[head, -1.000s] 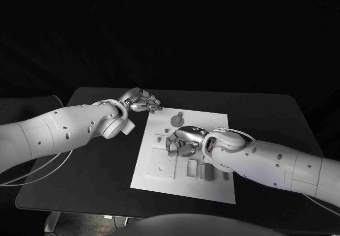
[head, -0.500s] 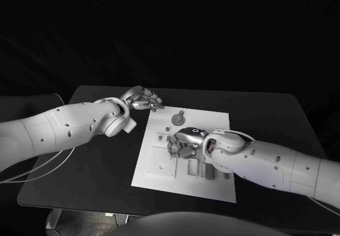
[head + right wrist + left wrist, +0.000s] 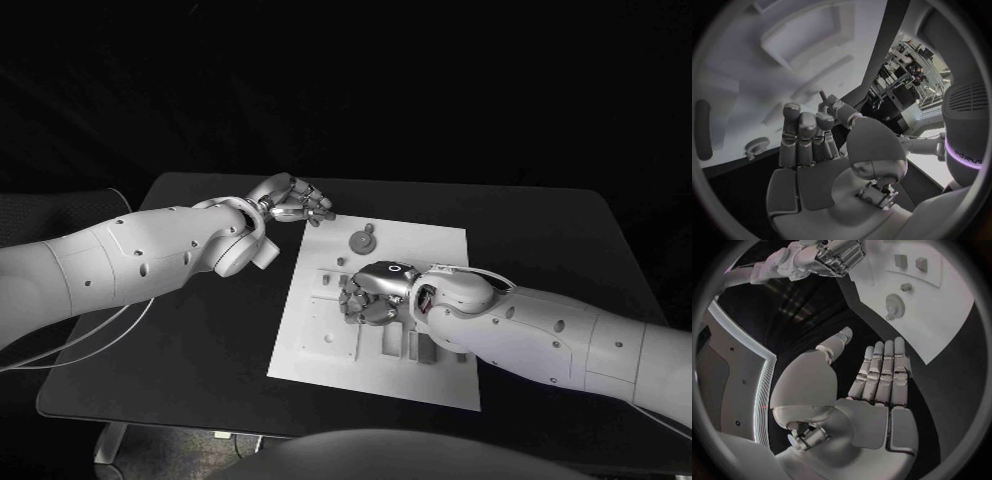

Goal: Assemble the parts on the task board

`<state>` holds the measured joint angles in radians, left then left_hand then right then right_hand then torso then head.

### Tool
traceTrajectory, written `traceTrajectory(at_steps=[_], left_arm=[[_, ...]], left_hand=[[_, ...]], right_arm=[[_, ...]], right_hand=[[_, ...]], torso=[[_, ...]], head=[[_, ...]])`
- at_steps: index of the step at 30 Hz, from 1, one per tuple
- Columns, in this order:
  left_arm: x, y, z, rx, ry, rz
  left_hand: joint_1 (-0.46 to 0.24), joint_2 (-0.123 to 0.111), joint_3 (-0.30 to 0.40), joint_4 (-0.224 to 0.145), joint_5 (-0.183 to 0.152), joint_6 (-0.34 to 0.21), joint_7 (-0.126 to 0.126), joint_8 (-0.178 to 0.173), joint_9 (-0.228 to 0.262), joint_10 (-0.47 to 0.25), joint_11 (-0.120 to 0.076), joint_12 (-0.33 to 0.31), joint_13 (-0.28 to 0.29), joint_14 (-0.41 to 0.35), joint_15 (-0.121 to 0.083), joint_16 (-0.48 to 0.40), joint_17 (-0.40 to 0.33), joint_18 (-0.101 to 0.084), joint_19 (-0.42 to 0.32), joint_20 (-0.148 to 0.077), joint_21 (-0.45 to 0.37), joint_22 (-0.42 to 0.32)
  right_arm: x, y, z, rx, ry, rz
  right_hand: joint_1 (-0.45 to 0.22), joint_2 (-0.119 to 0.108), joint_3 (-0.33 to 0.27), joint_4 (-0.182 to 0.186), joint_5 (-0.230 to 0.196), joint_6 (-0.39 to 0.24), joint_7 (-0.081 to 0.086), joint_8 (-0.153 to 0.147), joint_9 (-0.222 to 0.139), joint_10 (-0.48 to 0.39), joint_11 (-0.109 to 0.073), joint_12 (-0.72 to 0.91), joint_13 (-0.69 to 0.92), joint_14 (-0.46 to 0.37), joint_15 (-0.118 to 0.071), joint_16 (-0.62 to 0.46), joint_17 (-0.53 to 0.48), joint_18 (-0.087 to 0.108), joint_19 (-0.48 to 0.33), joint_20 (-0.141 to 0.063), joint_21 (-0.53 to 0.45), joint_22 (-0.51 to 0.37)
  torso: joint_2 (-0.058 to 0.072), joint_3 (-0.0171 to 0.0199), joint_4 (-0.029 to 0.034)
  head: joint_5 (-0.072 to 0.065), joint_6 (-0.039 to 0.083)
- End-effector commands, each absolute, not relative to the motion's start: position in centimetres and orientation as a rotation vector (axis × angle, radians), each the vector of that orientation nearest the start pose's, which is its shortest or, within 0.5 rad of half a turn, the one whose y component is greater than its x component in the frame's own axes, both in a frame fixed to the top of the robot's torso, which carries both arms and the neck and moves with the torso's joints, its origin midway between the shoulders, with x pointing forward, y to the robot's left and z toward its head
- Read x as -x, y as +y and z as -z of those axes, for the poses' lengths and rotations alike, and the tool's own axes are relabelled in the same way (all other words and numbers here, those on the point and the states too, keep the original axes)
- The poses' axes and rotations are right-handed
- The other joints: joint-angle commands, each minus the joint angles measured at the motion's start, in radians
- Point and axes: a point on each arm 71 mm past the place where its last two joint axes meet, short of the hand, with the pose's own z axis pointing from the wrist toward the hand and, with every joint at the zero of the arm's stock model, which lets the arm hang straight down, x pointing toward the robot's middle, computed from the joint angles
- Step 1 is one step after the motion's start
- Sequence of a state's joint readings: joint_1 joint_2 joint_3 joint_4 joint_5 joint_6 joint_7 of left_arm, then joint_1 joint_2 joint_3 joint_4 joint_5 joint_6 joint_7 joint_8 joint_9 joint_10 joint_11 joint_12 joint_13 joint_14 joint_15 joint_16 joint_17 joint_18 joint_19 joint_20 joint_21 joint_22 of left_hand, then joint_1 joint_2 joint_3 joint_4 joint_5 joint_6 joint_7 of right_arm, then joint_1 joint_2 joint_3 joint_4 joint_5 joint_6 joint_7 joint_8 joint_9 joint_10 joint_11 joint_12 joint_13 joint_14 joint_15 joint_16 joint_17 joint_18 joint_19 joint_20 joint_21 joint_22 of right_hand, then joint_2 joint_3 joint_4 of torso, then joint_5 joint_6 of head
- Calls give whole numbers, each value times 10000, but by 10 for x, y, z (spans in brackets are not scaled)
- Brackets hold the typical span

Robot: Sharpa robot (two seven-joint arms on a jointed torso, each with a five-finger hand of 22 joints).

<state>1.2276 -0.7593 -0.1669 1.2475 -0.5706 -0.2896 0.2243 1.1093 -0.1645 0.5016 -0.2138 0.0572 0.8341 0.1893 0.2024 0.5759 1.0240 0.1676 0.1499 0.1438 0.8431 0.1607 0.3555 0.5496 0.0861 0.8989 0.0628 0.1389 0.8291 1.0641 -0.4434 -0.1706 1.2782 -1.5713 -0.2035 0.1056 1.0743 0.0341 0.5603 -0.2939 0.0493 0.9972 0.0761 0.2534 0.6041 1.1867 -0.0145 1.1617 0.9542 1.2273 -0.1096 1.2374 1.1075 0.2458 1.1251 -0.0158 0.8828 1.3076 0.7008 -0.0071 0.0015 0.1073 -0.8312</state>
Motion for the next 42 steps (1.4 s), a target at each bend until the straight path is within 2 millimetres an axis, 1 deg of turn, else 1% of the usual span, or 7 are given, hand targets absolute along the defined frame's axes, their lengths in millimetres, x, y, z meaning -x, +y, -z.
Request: traceTrajectory(at_steps=[1,8,12,31,38,41,42], left_arm=[[-522,243,225,5897,17069,10617],[-522,243,225,5901,17074,10613],[-522,243,225,5902,17077,10611],[-522,243,226,5910,17086,10604],[-522,243,226,5914,17093,10597],[-522,243,226,5914,17097,10599],[-522,243,226,5913,17097,10602]], left_hand=[[-42,41,9,-10,-20,41,33,27,-15,58,19,-60,-12,-27,38,-61,12,107,-51,8,-45,11],[-41,41,12,-7,-21,39,34,26,-19,59,20,-68,-15,-31,40,-66,14,107,-55,9,-48,14],[-39,41,13,-6,-21,38,35,26,-22,61,20,-73,-16,-34,41,-69,15,107,-58,11,-51,15],[-36,41,17,-1,-21,38,36,27,-34,65,23,-92,-22,-44,47,-81,19,106,-70,16,-60,21],[-34,44,19,1,-21,39,36,28,-37,69,23,-97,-23,-44,48,-84,21,107,-71,17,-62,23],[-34,44,19,2,-21,39,36,29,-38,70,23,-99,-24,-45,48,-85,22,107,-71,17,-63,24],[-34,44,20,2,-21,39,36,29,-38,70,23,-100,-24,-45,48,-85,22,107,-71,17,-63,25]], right_arm=[[-438,-48,304,6259,18502,-9305],[-437,-48,306,6313,18606,-9296],[-436,-47,307,6349,18653,-9294],[-438,-49,312,6419,18679,-9076],[-437,-48,315,6403,18745,-8993],[-438,-48,316,6395,18798,-8946],[-438,-48,316,6385,18811,-8933]], right_hand=[[38,59,42,15,38,276,200,49,35,-27,-8,-43,12,-34,-49,41,13,160,-63,-6,60,205],[41,59,38,17,38,276,201,48,35,-28,-7,-42,17,-37,-48,45,16,160,-65,-6,65,206],[43,61,36,17,38,275,201,48,36,-29,-7,-41,19,-39,-48,48,18,160,-67,-5,68,206],[47,62,26,17,38,274,203,46,37,-32,-5,-41,29,-46,-46,56,25,160,-73,-4,77,206],[102,-201,-28,20,37,266,202,40,45,-48,-4,-64,45,-73,-47,55,27,160,-93,-1,98,199],[116,-506,-81,32,36,205,222,3,44,-109,11,-99,58,-107,-46,38,24,160,-113,13,96,189],[110,-632,-100,48,35,-121,295,-190,-43,-122,74,-104,66,-116,-14,38,24,160,-111,13,96,182]], torso=[[0,-5,5],[-2,-13,3],[-1,-9,3],[-2,1,-5],[1,-2,5],[-1,-4,3],[-2,-6,2]], head=[[13,-22],[10,-43],[-12,-62],[13,-77],[13,-87],[14,-94],[12,-95]])
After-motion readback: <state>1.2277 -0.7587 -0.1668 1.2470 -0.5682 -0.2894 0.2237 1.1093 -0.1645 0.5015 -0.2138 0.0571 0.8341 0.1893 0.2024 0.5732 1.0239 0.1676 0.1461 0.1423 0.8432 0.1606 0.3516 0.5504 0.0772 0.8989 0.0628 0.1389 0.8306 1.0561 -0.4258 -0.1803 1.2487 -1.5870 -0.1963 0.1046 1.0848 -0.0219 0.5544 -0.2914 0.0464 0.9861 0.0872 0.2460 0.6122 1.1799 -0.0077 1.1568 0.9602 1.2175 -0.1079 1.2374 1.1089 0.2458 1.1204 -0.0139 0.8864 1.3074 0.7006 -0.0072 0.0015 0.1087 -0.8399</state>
